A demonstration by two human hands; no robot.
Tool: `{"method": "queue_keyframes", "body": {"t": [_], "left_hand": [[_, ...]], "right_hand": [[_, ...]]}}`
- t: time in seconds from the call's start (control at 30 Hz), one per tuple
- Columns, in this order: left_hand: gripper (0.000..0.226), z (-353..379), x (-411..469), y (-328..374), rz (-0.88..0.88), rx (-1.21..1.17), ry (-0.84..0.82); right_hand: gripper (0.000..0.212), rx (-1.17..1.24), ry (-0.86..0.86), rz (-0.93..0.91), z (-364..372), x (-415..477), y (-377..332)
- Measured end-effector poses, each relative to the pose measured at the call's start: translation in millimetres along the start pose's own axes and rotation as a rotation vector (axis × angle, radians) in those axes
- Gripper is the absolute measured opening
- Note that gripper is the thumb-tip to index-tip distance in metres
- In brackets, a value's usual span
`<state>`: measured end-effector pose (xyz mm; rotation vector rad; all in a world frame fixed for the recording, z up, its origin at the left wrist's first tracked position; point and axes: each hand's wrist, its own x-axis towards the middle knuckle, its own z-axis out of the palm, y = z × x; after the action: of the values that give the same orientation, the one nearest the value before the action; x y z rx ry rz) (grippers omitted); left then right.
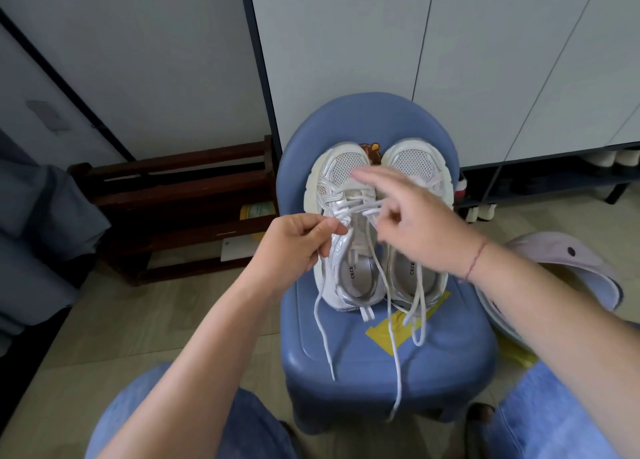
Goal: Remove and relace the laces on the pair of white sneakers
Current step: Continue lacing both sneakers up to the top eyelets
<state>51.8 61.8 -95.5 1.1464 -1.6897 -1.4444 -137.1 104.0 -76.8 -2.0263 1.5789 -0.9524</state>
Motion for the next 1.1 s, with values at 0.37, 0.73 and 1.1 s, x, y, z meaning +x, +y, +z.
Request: {"method": "queue_keyframes", "body": {"t": [0.37,0.73,1.1], "left_hand": [[0.025,-5,4,1,0.002,-0.026,0.016],[0.022,6,7,1,0.007,0.003,-0.028],[0.020,-1,12,-4,-0.043,0.043,-0.127]], "right_hand": [[0.014,0.107,0.580,0.408,-33,18,58],[0.021,-0.014,0.027,-0.018,19,2,6],[0.011,0.010,0.546,0.288,-12,19,44]]}}
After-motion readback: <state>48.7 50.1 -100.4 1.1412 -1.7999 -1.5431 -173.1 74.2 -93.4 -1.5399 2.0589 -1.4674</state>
